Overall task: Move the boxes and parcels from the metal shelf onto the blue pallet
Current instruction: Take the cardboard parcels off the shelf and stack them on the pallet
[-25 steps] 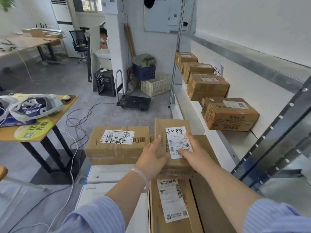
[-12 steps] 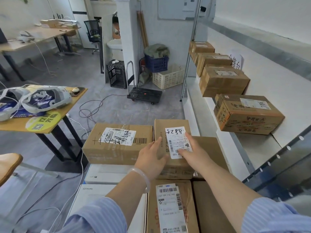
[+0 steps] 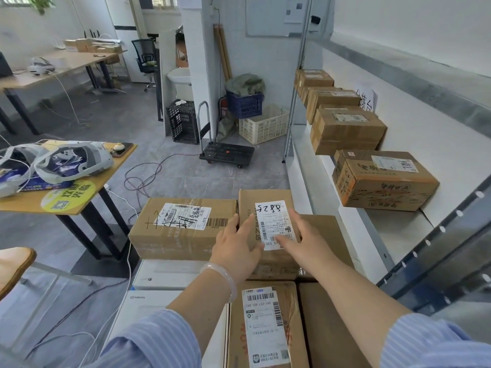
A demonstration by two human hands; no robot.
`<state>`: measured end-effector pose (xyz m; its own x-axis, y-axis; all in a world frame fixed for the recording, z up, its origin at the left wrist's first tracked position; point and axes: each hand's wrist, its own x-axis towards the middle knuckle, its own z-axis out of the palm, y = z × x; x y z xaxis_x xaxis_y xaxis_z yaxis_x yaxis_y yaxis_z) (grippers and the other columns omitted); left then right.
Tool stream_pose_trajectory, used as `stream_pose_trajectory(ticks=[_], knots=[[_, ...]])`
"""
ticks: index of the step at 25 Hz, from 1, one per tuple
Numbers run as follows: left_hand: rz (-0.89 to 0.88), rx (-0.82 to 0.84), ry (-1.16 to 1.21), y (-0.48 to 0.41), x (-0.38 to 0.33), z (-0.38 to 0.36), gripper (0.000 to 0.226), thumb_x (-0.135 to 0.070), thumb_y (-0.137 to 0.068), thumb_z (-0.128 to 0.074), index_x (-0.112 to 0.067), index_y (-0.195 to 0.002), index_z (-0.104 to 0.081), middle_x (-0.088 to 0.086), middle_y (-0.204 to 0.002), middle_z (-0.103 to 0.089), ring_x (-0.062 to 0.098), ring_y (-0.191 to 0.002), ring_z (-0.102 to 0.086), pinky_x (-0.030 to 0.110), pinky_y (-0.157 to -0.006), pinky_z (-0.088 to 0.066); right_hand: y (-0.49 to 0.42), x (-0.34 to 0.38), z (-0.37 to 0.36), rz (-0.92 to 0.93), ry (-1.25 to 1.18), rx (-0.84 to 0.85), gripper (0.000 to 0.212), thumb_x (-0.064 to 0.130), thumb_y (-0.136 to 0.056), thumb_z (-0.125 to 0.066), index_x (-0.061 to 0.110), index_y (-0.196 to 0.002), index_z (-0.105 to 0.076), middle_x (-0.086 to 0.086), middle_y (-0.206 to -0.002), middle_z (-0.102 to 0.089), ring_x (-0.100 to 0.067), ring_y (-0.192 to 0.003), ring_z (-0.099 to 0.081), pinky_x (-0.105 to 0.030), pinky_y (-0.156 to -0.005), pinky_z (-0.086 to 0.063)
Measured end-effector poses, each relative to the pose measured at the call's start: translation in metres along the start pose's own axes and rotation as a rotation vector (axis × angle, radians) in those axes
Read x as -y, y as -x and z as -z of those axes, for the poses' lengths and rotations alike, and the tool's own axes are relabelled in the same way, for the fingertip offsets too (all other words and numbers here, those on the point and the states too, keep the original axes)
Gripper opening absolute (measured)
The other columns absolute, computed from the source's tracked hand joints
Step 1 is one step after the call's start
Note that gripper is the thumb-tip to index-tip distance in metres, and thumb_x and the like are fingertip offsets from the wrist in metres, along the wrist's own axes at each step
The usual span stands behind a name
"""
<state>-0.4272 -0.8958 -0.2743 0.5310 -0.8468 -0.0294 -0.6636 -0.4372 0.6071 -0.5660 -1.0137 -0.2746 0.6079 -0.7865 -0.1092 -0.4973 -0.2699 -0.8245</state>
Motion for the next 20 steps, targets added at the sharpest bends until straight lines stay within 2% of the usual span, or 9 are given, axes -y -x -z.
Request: stream_pose_trajectory(ticks=[2, 5, 6, 10, 13, 16, 18, 20], knots=[[-0.042, -0.017, -0.063, 0.004, -0.006, 0.002, 0.068, -0.048, -0.092, -0.050, -0.041, -0.150, -0.014, -0.003, -0.160, -0.005, 0.025, -0.145, -0.005, 0.046, -0.113, -0.021, 0.014, -0.001, 0.005, 0.009, 0.030, -0.040, 0.078, 0.043, -0.085, -0.067, 0.044, -0.148, -0.021, 0.012, -0.140, -0.043, 0.005, -0.104, -0.042, -0.016, -0.085, -0.033], [-0.105, -0.017, -0.149, 0.013, -0.012, 0.003, 0.070, -0.051, -0.091, -0.048, -0.041, -0.150, -0.011, -0.004, -0.161, -0.001, 0.025, -0.147, -0.002, 0.048, -0.117, -0.015, 0.042, -0.007, 0.017, -0.016, 0.088, -0.111, 0.089, 0.054, -0.081, -0.067, 0.044, -0.149, -0.012, 0.008, -0.152, -0.029, -0.010, -0.134, -0.033, -0.028, -0.101, -0.030], [-0.138, -0.011, -0.164, 0.016, -0.015, 0.003, 0.071, -0.051, -0.091, -0.047, -0.041, -0.150, -0.009, -0.003, -0.161, 0.000, 0.024, -0.147, -0.001, 0.048, -0.118, -0.012, 0.055, -0.009, 0.022, -0.018, 0.103, -0.147, 0.092, 0.057, -0.079, -0.067, 0.045, -0.149, -0.010, 0.008, -0.155, -0.026, -0.011, -0.138, -0.028, -0.031, -0.106, -0.029], [-0.372, 0.014, -0.197, 0.035, -0.036, -0.005, 0.070, -0.056, -0.090, -0.044, -0.044, -0.149, -0.008, -0.003, -0.161, -0.002, 0.022, -0.147, 0.000, 0.043, -0.117, -0.004, 0.124, -0.022, 0.030, -0.109, 0.189, -0.313, 0.098, 0.064, -0.074, -0.066, 0.050, -0.147, -0.002, 0.011, -0.158, -0.017, -0.011, -0.142, -0.022, -0.039, -0.113, -0.028], [-0.564, 0.073, -0.212, 0.063, -0.060, -0.032, 0.073, -0.061, -0.088, -0.043, -0.047, -0.148, -0.003, -0.004, -0.162, 0.000, 0.022, -0.147, 0.001, 0.044, -0.117, -0.003, 0.189, -0.036, 0.021, -0.236, 0.402, -0.402, 0.103, 0.076, -0.068, -0.059, 0.053, -0.145, 0.006, 0.011, -0.160, -0.008, -0.017, -0.145, -0.015, -0.046, -0.113, -0.026], [-0.713, 0.211, -0.224, 0.112, -0.088, -0.069, 0.075, -0.063, -0.087, -0.044, -0.048, -0.148, -0.003, -0.005, -0.162, 0.001, 0.022, -0.147, 0.001, 0.046, -0.117, -0.004, 0.267, -0.053, 0.027, -0.345, 0.542, -0.499, 0.104, 0.075, -0.072, -0.057, 0.044, -0.149, 0.006, 0.004, -0.161, -0.008, -0.019, -0.146, -0.010, -0.044, -0.116, -0.019], [-0.819, 0.304, -0.225, 0.151, -0.110, -0.090, 0.076, -0.065, -0.085, -0.043, -0.048, -0.148, -0.002, -0.005, -0.162, 0.001, 0.022, -0.147, -0.001, 0.046, -0.116, -0.004, 0.321, -0.062, 0.032, -0.450, 0.521, -0.576, 0.103, 0.073, -0.073, -0.058, 0.042, -0.150, 0.003, 0.002, -0.161, -0.007, -0.020, -0.146, -0.007, -0.042, -0.117, -0.015], [-0.907, 0.324, -0.218, 0.184, -0.133, -0.104, 0.077, -0.066, -0.084, -0.042, -0.047, -0.148, -0.002, -0.004, -0.162, -0.002, 0.022, -0.147, -0.003, 0.045, -0.116, -0.005, 0.368, -0.067, 0.032, -0.531, 0.503, -0.630, 0.104, 0.072, -0.073, -0.058, 0.042, -0.150, 0.004, 0.003, -0.162, -0.002, -0.018, -0.147, -0.003, -0.041, -0.117, -0.011]])
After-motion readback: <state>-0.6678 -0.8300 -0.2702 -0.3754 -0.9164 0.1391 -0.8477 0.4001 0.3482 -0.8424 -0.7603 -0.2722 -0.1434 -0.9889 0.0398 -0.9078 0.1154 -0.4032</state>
